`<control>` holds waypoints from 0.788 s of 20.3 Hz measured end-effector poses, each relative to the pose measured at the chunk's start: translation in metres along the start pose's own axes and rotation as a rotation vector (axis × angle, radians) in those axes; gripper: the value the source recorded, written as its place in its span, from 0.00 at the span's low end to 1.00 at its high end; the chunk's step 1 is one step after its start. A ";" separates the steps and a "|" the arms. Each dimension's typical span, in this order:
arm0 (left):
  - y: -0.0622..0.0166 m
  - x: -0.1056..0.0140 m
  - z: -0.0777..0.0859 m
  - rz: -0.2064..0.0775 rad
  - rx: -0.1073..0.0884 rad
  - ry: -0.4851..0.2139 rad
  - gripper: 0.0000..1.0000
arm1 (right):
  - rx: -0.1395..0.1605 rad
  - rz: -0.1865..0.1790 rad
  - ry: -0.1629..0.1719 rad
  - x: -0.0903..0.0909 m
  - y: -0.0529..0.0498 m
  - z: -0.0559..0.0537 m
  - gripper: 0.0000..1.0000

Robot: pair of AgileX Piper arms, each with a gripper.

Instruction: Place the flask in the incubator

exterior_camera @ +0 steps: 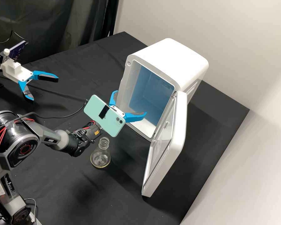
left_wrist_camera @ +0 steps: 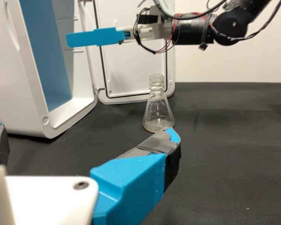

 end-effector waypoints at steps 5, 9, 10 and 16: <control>0.0018 0.000 0.003 0.008 0.013 -0.013 1.00 | 0.002 0.001 0.002 0.000 0.000 0.000 1.00; 0.0017 0.001 0.005 0.007 0.016 -0.029 1.00 | 0.004 0.001 0.002 0.000 0.000 0.000 1.00; 0.0016 0.001 0.006 0.006 0.017 -0.034 1.00 | 0.004 0.003 0.003 0.000 0.000 0.000 1.00; 0.0013 0.001 0.008 0.003 0.018 -0.044 1.00 | -0.009 0.030 0.027 -0.021 0.003 0.007 1.00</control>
